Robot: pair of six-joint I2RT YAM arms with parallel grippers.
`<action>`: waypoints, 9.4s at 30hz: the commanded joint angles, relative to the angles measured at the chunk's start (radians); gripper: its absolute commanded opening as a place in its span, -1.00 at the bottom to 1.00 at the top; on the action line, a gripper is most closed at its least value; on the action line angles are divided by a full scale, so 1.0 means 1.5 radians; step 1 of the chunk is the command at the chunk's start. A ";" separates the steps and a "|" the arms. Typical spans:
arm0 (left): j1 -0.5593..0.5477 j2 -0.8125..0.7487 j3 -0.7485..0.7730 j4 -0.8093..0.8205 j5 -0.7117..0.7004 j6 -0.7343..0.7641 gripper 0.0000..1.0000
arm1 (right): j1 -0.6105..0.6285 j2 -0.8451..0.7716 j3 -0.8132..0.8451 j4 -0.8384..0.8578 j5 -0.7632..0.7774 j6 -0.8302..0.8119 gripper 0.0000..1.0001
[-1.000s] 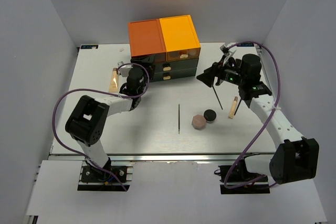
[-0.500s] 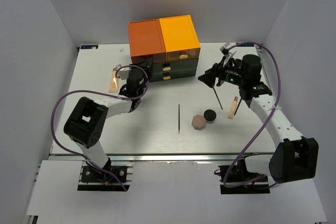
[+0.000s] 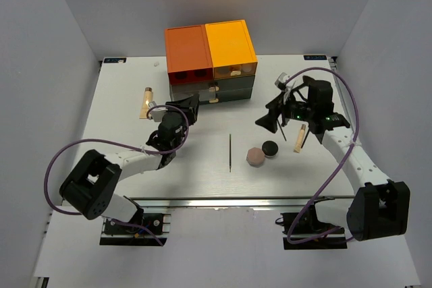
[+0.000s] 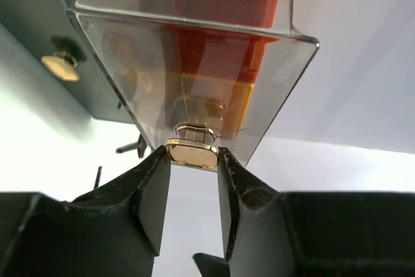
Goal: Organize the makeup
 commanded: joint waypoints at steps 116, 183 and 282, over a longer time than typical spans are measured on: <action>-0.242 0.538 0.932 -0.896 0.394 0.905 0.96 | -0.238 0.040 0.094 -0.121 0.094 0.159 0.53; 0.053 0.223 0.865 -1.007 0.146 0.620 -0.56 | -0.218 0.012 0.020 -0.074 0.056 0.139 -1.00; 0.102 0.278 0.315 -0.106 0.289 0.196 0.38 | -0.163 0.032 0.012 -0.130 -0.054 -0.028 -0.33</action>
